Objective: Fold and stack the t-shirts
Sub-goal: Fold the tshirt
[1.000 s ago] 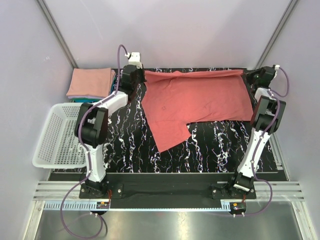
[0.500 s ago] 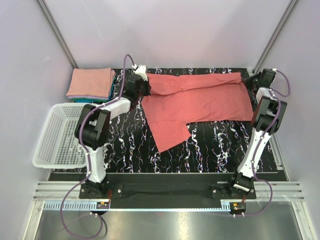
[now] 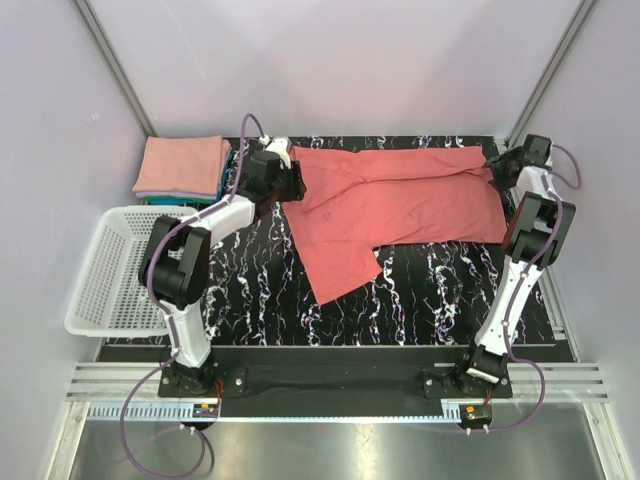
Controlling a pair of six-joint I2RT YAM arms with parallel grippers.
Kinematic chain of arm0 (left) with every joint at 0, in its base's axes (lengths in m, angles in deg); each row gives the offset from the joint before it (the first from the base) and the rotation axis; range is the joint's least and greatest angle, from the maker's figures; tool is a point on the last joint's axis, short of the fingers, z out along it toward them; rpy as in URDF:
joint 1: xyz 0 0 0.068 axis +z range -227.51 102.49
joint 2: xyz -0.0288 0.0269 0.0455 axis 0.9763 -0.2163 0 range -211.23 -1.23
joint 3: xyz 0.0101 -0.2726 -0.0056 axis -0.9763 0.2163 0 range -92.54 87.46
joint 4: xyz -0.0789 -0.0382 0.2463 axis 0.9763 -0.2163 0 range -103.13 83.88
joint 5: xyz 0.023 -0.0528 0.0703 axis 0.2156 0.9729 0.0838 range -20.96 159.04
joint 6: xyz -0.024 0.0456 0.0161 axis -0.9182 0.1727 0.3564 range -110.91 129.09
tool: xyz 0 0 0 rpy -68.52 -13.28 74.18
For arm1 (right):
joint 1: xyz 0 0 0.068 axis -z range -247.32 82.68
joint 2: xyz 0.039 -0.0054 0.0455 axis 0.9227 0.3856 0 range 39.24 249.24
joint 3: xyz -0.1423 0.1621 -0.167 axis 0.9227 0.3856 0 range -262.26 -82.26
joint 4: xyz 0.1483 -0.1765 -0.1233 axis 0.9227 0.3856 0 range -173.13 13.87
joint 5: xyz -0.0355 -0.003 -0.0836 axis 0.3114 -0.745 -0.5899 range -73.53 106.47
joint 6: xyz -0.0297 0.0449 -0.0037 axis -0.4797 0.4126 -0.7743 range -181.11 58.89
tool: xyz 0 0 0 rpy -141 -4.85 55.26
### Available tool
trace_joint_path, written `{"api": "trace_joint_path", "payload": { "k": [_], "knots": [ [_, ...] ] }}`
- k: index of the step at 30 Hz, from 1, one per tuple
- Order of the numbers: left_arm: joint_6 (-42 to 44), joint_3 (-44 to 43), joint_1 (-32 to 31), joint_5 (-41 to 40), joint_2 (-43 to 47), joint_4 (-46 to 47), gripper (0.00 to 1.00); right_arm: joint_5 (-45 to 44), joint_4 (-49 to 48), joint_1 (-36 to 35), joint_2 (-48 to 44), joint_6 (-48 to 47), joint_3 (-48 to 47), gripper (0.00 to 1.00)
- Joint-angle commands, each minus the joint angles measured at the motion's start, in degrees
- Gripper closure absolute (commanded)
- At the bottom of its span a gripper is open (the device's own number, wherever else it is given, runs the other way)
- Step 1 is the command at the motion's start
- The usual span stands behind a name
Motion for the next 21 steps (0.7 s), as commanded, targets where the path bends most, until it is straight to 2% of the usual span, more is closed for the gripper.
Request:
{"api": "trace_joint_path", "payload": {
  "k": [1,4,6,8,13,21],
  "knots": [
    [-5.05,-0.18,0.16,-4.62,6.65,-4.81,0.45,-7.52,14.23,1.27,-4.82,-1.97,-7.1,0.38],
    [-7.42,-0.44,1.21,-7.63,8.07,-9.99,0.4,-9.73,21.02,1.27,-6.48,-2.93,-8.35,0.38],
    [-11.29,-1.5,3.06,-5.19,7.11,-12.56,0.4,-10.7,25.04,1.18,-7.54,-3.9,-7.82,0.38],
    [-15.32,-2.38,4.02,-4.13,5.96,-17.05,0.41,-15.24,27.86,1.27,-9.04,-4.17,-7.29,0.38],
    [-17.54,-1.76,4.47,-3.68,4.47,-20.03,0.41,-15.0,33.84,1.27,-11.32,-5.66,-3.95,0.4],
    [-21.76,-0.62,6.4,2.29,-0.36,-16.7,0.4,-18.34,39.48,1.27,-13.96,-6.72,0.96,0.41]
  ]
}}
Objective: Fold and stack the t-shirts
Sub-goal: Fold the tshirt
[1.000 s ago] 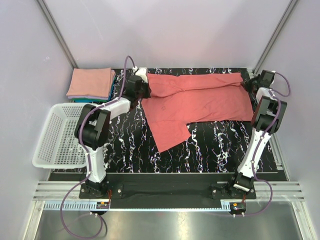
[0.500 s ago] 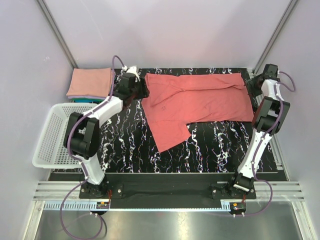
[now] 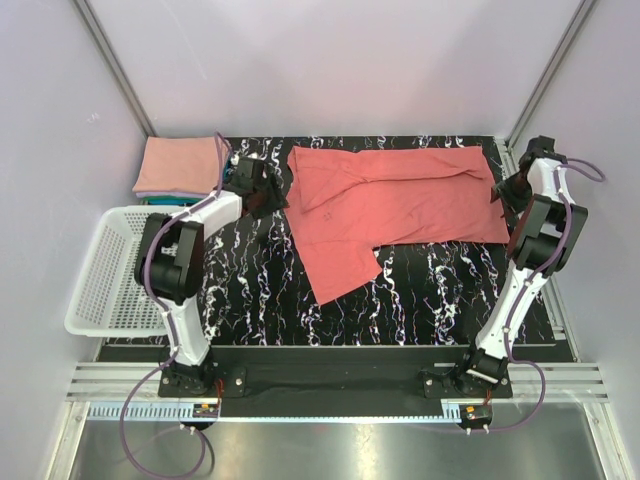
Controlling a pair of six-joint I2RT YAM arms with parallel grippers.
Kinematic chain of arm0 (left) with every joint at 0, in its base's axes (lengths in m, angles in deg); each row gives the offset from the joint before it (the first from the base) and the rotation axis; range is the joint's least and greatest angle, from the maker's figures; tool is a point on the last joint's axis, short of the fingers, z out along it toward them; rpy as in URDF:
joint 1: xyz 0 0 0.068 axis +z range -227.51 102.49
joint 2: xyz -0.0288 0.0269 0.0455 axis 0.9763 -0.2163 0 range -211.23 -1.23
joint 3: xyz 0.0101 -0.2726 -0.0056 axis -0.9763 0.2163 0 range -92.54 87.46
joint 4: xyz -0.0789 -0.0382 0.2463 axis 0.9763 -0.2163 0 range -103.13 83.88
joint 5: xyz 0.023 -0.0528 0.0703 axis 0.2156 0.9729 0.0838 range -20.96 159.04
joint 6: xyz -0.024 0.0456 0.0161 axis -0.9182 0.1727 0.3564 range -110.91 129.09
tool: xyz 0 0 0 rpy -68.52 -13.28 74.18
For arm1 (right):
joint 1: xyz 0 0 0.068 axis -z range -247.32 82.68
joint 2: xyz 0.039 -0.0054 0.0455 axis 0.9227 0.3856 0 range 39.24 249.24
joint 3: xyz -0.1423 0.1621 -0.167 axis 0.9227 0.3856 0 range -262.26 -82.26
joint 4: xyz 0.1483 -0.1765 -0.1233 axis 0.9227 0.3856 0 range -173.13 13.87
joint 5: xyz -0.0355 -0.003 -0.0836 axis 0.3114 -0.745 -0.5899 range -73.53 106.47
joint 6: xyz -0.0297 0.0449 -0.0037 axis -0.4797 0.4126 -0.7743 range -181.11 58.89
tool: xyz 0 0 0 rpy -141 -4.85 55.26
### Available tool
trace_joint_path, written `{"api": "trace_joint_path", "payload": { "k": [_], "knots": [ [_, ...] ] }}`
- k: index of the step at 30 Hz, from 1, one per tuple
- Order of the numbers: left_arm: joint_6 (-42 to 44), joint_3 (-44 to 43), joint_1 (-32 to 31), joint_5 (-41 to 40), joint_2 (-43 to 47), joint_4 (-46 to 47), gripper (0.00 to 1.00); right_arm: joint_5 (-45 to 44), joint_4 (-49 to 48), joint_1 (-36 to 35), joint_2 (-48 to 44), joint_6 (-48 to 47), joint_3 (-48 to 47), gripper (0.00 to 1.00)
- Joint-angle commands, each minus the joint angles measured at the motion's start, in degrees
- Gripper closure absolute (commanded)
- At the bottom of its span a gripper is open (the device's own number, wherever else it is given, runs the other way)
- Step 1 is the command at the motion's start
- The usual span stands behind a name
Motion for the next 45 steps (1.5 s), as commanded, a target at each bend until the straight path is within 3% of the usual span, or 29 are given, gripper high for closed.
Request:
{"api": "trace_joint_path", "payload": {
  "k": [1,11,14,22,29,35,38,41,42,45],
  "knots": [
    [-4.05,-0.08,0.39,3.62,-2.16,1.51,0.4,-4.24,3.63,0.83,-4.91,-1.03,1.67,0.41],
    [-6.35,-0.86,-2.95,3.46,-4.89,-3.49,0.4,-4.25,1.71,1.01,-6.41,0.55,8.43,0.42],
    [-5.83,1.05,-4.09,0.04,-1.31,-6.94,0.38,-4.25,-0.05,1.01,-8.95,0.11,12.21,0.42],
    [-9.68,5.54,-5.76,2.31,-0.67,-4.04,0.4,-3.72,0.82,0.92,-11.85,-0.51,14.33,0.44],
    [-10.48,5.63,-7.08,-0.41,-1.73,-7.29,0.52,-7.59,2.76,0.92,-14.93,-1.47,13.72,0.44],
    [-11.36,3.79,-7.34,2.49,-4.18,-7.46,0.61,-7.94,3.55,0.92,-17.83,-2.27,14.15,0.43],
    [-11.54,4.23,-7.87,1.0,-3.66,-10.53,0.71,-6.71,3.72,0.92,-19.85,-1.56,14.94,0.43],
    [-10.92,6.16,-8.48,-2.78,-1.73,-11.94,0.96,-6.18,3.55,0.92,-21.08,-1.47,15.56,0.43],
    [-10.83,6.68,-8.49,-4.18,-1.29,-13.08,1.0,-6.1,3.63,0.92,-21.52,-1.65,15.56,0.43],
    [-9.35,8.18,-8.49,-6.38,0.03,-15.29,1.0,-4.96,3.46,0.92,-22.75,-2.18,17.66,0.44]
  ]
}}
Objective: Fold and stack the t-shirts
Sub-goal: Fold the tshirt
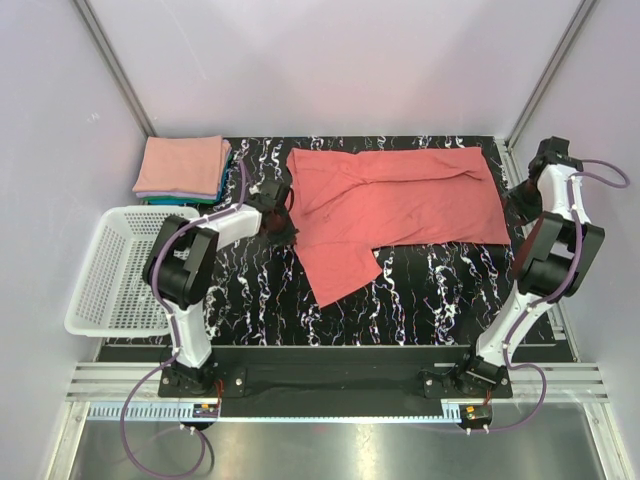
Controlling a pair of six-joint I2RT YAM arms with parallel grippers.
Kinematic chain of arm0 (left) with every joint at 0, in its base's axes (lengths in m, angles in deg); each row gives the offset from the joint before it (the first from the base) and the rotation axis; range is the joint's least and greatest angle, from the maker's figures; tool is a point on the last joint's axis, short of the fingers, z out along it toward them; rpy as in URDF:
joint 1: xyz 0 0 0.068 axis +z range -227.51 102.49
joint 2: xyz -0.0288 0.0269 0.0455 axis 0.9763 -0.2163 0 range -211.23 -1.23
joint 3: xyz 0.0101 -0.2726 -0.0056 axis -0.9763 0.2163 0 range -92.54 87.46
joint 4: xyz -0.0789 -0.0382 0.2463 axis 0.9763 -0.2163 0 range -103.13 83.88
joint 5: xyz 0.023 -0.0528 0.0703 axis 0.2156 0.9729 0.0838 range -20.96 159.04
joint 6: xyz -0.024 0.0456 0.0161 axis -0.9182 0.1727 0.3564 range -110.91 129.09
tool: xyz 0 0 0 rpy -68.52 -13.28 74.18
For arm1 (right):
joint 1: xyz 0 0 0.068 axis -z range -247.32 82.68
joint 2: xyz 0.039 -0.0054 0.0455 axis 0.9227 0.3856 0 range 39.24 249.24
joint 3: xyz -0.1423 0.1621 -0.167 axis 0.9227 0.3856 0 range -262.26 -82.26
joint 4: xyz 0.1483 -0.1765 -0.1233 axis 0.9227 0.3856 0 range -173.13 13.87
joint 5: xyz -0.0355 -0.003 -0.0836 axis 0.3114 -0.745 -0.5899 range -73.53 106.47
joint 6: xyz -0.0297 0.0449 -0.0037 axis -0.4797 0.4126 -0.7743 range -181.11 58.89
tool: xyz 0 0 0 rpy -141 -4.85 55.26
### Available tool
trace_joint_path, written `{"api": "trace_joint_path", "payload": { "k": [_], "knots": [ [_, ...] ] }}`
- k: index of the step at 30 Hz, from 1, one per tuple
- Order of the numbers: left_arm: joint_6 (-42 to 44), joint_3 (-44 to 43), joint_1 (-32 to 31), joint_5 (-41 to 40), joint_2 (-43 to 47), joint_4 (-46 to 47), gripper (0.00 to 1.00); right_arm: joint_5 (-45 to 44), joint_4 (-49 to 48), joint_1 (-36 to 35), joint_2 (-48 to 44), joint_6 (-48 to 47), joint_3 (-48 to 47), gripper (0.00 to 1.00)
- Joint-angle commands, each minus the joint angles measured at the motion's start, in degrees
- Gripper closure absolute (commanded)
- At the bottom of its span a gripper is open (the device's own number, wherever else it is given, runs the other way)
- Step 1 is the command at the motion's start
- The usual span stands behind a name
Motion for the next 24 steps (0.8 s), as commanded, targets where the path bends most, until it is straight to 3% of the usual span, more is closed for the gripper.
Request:
{"api": "trace_joint_path", "payload": {
  "k": [1,5,11,24],
  "knots": [
    [2.38,4.57,-0.31,-5.8,2.97,-7.7,1.0,1.34,-0.12,0.22,-4.33,-0.47,2.97,0.44],
    [4.66,6.87,0.13,-7.38,6.14,-8.93,1.0,2.93,-3.37,0.22,-8.37,-0.04,12.19,0.46],
    [9.49,8.36,1.27,-9.32,10.45,-11.13,1.0,9.16,-6.63,0.22,-9.61,2.25,17.48,0.47],
    [14.68,6.26,3.56,-6.07,9.14,-9.82,1.0,6.28,-8.21,-0.66,-7.85,5.68,25.31,0.5]
  ]
}}
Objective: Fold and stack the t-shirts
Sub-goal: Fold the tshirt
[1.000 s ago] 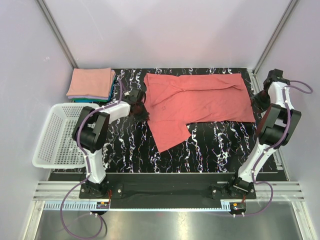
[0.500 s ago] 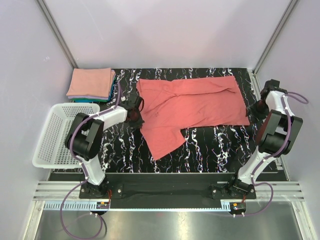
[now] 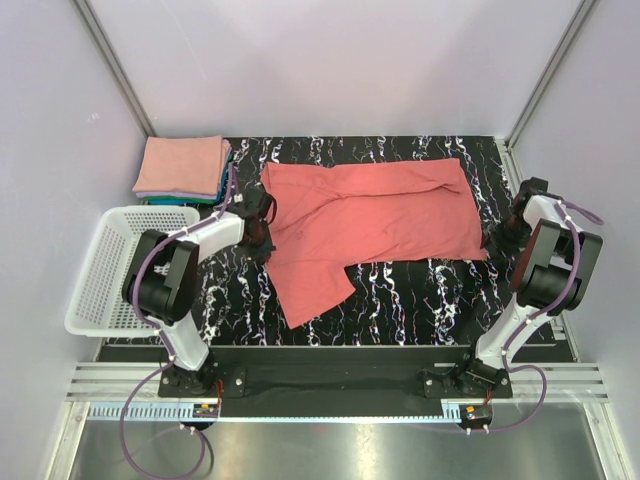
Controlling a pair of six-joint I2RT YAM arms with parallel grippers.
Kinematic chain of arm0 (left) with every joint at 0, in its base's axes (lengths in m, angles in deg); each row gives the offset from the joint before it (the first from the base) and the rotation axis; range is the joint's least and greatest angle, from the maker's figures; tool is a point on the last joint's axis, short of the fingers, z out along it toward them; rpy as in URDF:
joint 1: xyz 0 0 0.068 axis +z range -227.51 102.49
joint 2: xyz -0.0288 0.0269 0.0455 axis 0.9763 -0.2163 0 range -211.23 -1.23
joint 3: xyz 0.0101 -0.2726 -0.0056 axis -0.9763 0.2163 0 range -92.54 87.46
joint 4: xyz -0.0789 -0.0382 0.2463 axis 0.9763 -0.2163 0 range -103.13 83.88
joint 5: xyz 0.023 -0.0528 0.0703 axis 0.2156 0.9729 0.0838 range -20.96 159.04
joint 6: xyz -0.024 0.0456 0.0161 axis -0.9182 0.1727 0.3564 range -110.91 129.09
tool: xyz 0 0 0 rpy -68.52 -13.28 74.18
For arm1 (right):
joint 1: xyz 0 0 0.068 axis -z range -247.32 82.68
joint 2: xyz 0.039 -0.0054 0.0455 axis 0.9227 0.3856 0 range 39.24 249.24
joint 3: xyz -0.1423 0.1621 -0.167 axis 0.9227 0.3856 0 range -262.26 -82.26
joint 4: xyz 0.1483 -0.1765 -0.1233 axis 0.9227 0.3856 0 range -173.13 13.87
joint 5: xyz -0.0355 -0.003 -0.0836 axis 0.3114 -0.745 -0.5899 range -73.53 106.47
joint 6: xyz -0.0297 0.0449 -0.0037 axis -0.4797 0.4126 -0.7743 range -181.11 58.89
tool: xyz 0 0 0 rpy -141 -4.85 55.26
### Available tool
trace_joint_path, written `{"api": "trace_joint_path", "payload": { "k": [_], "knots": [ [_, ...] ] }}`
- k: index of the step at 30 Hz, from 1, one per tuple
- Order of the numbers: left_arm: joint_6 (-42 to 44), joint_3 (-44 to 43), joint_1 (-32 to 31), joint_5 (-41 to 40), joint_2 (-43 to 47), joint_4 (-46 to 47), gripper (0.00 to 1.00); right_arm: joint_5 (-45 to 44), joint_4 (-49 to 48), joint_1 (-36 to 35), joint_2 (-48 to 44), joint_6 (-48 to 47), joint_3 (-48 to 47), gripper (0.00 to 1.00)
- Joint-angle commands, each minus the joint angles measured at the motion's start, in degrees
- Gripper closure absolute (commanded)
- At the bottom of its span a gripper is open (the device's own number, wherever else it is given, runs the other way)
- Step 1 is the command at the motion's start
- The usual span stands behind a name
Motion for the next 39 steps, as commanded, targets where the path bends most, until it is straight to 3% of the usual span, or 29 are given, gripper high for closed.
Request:
{"api": "trace_joint_path", "payload": {
  "k": [1,13,15,21,24,25,28,29,32,34,37,39],
  "knots": [
    [1.96,-1.94,0.32,0.67,-0.32,0.31,1.0,-1.99,-1.0,-0.55,-0.61,2.25,0.9,0.5],
    [4.33,-0.97,2.96,1.37,0.56,-1.01,1.0,-6.83,-1.97,-0.55,5.53,0.84,-0.77,0.87],
    [5.12,-1.67,3.75,2.07,0.21,-1.36,1.0,-7.97,-2.23,-0.55,5.71,0.49,-0.94,1.0],
    [6.27,-1.94,5.15,0.93,0.03,-3.91,1.0,-15.7,-0.3,-0.46,1.68,-2.14,0.72,1.0],
    [6.53,-2.2,5.16,1.37,0.2,-5.4,1.0,-13.88,-1.43,-0.55,-0.17,-1.97,3.62,1.0],
    [6.45,-2.29,5.16,2.07,0.81,-5.58,0.91,-12.65,-1.62,-0.55,-0.26,-1.71,4.5,1.0],
    [6.53,-4.04,5.16,4.18,1.35,-6.54,0.76,-10.09,-0.92,-0.81,-0.26,-0.65,3.28,0.74],
    [6.88,-6.75,5.24,4.53,1.17,-6.98,0.6,-10.52,-0.39,-0.82,-0.44,-0.65,2.4,0.64],
    [7.76,-12.03,6.12,4.53,0.56,-9.09,0.48,-13.15,3.29,-0.82,-1.23,-0.65,-3.56,0.57],
    [7.68,-17.57,7.35,4.53,-0.41,-9.54,0.45,-14.39,6.46,-0.82,-1.23,-0.48,-9.34,0.53],
    [6.71,-23.99,10.25,11.11,-3.3,-7.62,0.44,-13.34,8.75,-1.17,0.78,-0.3,-17.54,0.5],
    [6.62,-26.8,11.04,14.79,-6.37,-6.47,0.44,-7.47,6.93,-1.96,2.19,-1.0,-20.88,0.49]
  ]
}}
